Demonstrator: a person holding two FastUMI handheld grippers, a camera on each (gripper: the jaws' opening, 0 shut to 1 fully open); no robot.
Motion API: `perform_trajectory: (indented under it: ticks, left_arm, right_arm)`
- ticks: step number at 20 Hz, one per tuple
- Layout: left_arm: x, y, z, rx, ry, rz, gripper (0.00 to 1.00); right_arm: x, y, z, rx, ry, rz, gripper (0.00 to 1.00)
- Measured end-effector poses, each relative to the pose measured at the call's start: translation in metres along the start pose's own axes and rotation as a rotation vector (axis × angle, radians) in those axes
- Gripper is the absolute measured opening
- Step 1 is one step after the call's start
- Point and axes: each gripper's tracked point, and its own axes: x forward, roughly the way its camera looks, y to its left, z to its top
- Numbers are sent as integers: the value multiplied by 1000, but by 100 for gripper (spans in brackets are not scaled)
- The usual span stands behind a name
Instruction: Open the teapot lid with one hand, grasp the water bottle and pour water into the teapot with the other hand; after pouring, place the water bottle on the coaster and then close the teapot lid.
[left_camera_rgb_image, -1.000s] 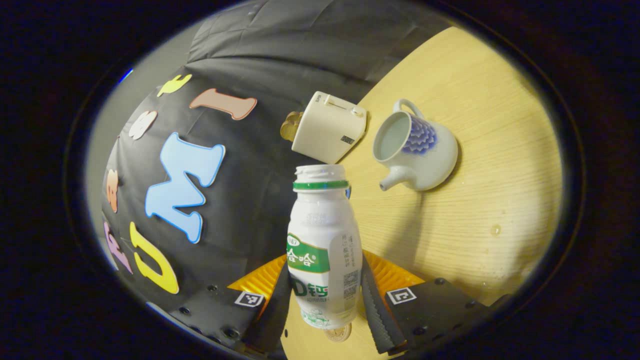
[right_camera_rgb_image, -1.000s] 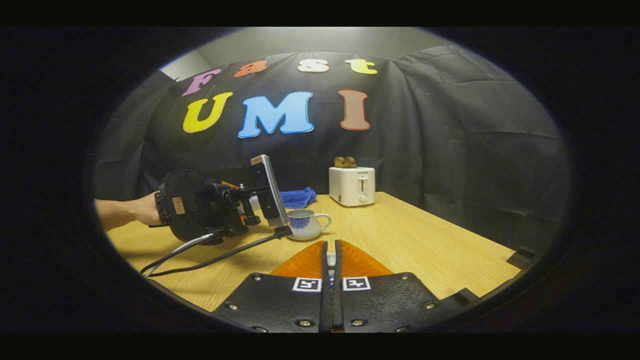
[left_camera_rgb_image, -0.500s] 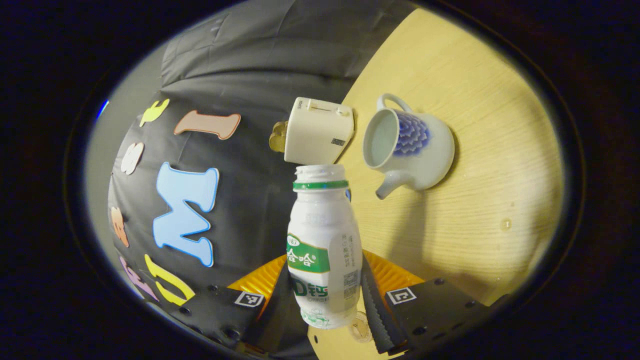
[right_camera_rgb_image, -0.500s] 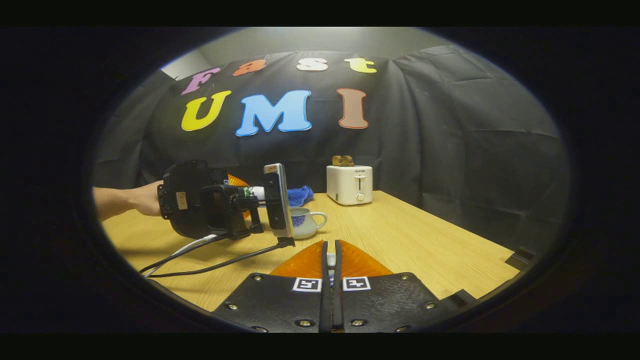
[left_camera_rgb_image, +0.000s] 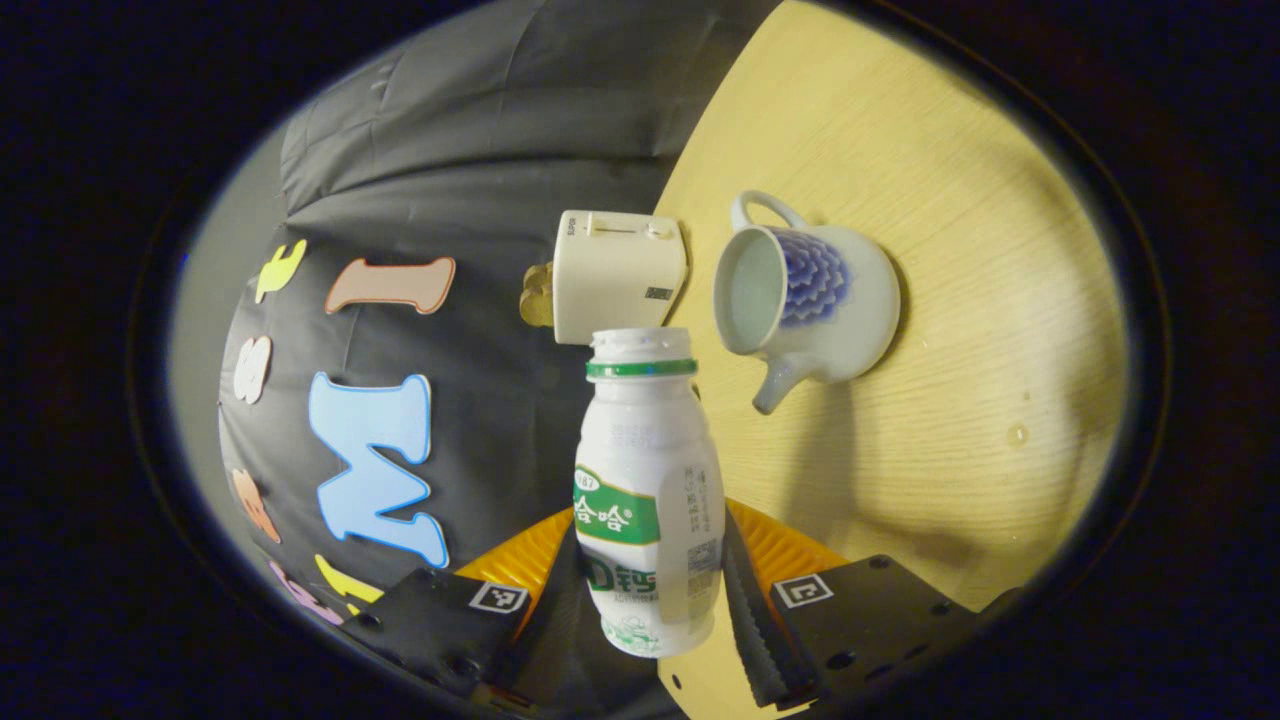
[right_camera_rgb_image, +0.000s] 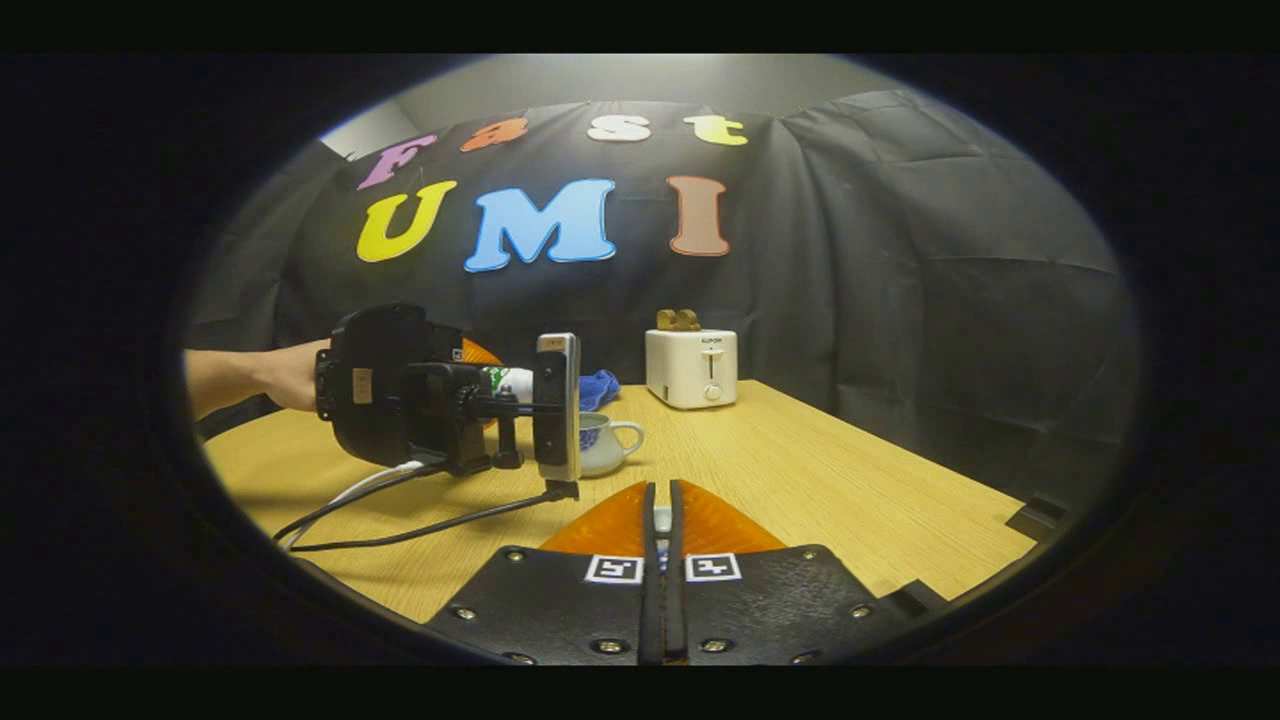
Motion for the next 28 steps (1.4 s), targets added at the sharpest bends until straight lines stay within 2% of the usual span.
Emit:
perform_trajectory:
  ticks: [3,11,12,14,18,19,21,22,23,24,26,28]
  left_arm:
    - [0,2,1,51,12,-7,82]
    - [-1,4,3,125,16,-20,82]
    - [-2,5,2,134,19,-24,75]
    - [-2,6,2,155,22,-24,75]
    - [0,7,3,184,25,-32,75]
    - [0,7,4,188,24,-30,82]
    - [0,8,4,192,22,-31,82]
    - [-1,10,5,196,23,-29,75]
    - [-2,11,5,202,24,-28,75]
    - [0,11,4,209,25,-26,82]
    - [1,13,2,219,30,-24,82]
    - [1,16,2,228,32,-21,67]
  right_arm:
    - [-1,-5,3,-9,-15,-20,1]
    - [0,-7,2,-6,-9,-17,1]
    - [0,-7,2,-5,-6,-15,1]
    - [0,-7,1,-3,-5,-15,1]
    - [0,-9,2,1,-5,-18,1]
    - [0,-10,2,2,-6,-20,1]
    - [0,-11,2,4,-6,-23,1]
    - [1,-12,1,5,-5,-23,1]
    - [1,-12,1,6,-4,-23,1]
    - [0,-13,1,6,-4,-25,1]
    - [0,-14,1,8,-7,-27,1]
    - [0,-14,2,13,-8,-28,1]
